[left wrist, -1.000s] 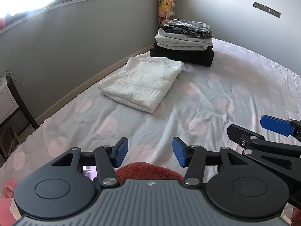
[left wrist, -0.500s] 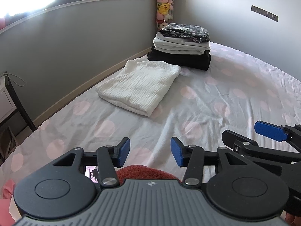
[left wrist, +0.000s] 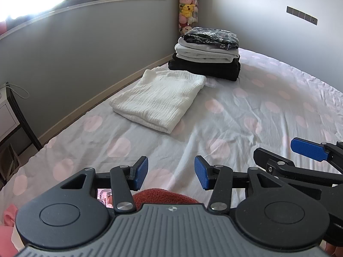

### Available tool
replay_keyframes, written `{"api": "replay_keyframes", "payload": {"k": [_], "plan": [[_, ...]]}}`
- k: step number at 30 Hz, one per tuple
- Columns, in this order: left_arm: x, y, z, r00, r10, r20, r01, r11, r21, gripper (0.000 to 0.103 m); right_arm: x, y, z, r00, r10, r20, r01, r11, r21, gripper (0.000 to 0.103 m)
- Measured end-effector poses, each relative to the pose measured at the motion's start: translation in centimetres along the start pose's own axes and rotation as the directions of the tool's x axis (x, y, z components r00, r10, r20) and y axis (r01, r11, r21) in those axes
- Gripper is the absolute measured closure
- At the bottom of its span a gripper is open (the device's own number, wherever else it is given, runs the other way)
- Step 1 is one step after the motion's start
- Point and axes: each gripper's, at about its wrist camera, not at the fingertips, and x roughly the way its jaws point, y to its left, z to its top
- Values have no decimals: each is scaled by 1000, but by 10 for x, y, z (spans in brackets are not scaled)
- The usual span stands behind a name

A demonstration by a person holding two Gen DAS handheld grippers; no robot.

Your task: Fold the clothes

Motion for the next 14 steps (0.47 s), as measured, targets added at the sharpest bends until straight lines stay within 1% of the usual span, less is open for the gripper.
{"api": "replay_keyframes", "payload": {"k": [14], "plan": [[-1, -2, -1, 1000, 5, 11, -5, 1000, 17, 47, -2, -3, -1, 1000, 8, -1, -8, 1000, 7, 40]]}}
